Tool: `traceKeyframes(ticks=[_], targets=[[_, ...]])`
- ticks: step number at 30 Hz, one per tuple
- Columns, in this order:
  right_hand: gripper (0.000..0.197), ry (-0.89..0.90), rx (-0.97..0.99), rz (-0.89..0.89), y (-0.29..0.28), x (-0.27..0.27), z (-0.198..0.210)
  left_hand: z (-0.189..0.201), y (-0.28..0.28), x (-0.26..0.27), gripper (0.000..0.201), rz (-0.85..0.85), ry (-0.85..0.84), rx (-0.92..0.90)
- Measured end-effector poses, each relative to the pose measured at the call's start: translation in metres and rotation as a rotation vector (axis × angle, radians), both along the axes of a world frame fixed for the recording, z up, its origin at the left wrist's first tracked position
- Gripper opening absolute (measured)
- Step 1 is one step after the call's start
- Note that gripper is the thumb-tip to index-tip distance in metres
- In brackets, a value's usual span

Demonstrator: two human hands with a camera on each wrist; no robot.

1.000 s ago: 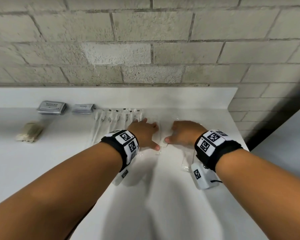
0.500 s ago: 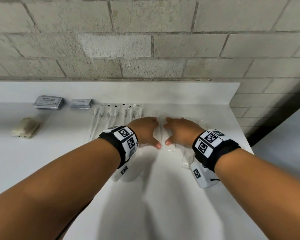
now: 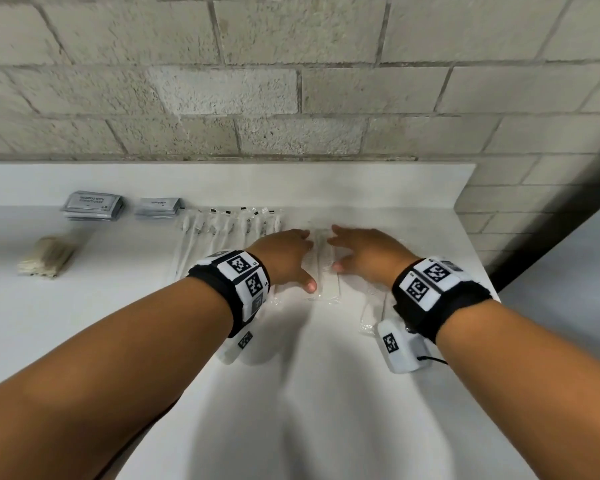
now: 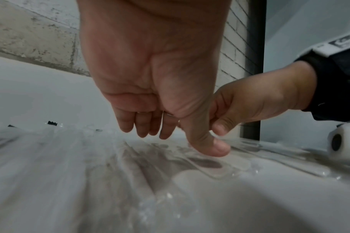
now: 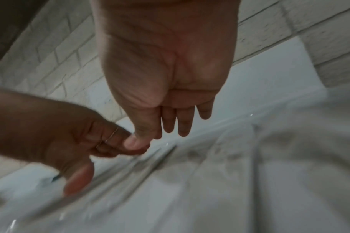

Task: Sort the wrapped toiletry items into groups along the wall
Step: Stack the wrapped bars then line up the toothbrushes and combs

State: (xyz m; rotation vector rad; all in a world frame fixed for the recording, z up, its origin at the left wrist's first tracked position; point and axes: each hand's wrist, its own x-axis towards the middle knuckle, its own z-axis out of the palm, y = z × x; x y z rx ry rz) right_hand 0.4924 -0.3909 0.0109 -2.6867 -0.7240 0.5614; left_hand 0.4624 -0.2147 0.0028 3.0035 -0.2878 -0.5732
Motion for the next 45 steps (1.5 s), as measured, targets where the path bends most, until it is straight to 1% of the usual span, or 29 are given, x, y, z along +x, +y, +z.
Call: traceKeyframes(ticks=[1,2,4,6,7,9,11,13,14,15,16,18,22,24,28,37,40,42,43,45], targets=[[0.052,-0.028,0.059,-0.051,-0.008,0.003,0.004,0.001,0.001,0.000,0.092,-0.006,-0.007,-0.010],[0.044,-0.080,0.076,-0.098,-0.018,0.007,0.008,0.003,0.001,0.000,0.090,-0.013,-0.014,-0.019],[0.031,-0.156,0.041,-0.196,-0.037,0.014,0.016,0.005,-0.004,0.000,0.083,-0.027,-0.017,-0.035],[0.023,-0.164,-0.052,-0.246,-0.052,0.012,0.019,0.006,-0.012,0.000,0.076,-0.047,-0.010,-0.036],[0.022,-0.159,-0.116,-0.236,-0.056,0.008,0.019,0.005,-0.016,0.000,0.072,-0.056,-0.007,-0.032],[0.019,-0.152,-0.244,-0.153,-0.057,-0.005,0.014,0.002,-0.023,0.001,0.063,-0.062,0.013,-0.029],[0.012,-0.121,-0.304,-0.079,-0.053,-0.022,0.009,-0.001,-0.028,0.001,0.062,-0.038,0.041,-0.013],[0.034,-0.188,-0.364,-0.011,-0.048,-0.032,0.002,-0.004,-0.030,0.001,0.067,-0.020,0.047,0.014],[0.035,-0.235,-0.372,0.007,-0.045,-0.032,-0.002,-0.005,-0.031,0.001,0.069,-0.021,0.040,0.025],[0.029,-0.275,-0.358,0.032,-0.042,-0.031,-0.004,-0.006,-0.031,0.001,0.069,-0.023,0.034,0.037],[0.028,-0.276,-0.347,0.039,-0.040,-0.029,-0.006,-0.007,-0.031,0.001,0.068,-0.023,0.029,0.046],[0.040,-0.241,-0.319,0.061,-0.035,-0.019,-0.010,-0.008,-0.031,0.001,0.066,-0.023,0.026,0.059],[0.051,-0.168,-0.236,0.038,-0.023,0.003,-0.019,-0.007,-0.031,0.001,0.062,-0.031,0.041,0.063],[0.050,-0.154,-0.239,0.061,-0.018,0.008,-0.021,-0.009,-0.030,0.002,0.061,-0.024,0.041,0.046],[0.044,-0.183,-0.222,0.128,-0.013,0.005,-0.019,-0.012,-0.028,0.001,0.061,-0.020,0.023,0.010],[0.035,-0.157,-0.198,0.030,-0.010,0.005,-0.021,-0.012,-0.026,-0.002,0.062,-0.021,-0.004,-0.051],[0.034,-0.135,-0.198,0.048,-0.013,0.003,-0.018,-0.010,-0.026,-0.004,0.059,-0.027,-0.013,-0.061],[0.040,-0.105,-0.072,0.003,-0.021,0.003,-0.013,-0.007,-0.026,-0.005,0.057,-0.015,-0.037,-0.068],[0.042,-0.096,0.037,-0.069,-0.029,0.004,-0.008,-0.005,-0.027,-0.005,0.057,-0.015,-0.054,-0.071],[0.038,-0.122,0.215,-0.241,-0.049,0.009,0.005,0.001,-0.031,-0.005,0.055,-0.035,-0.074,-0.076]])
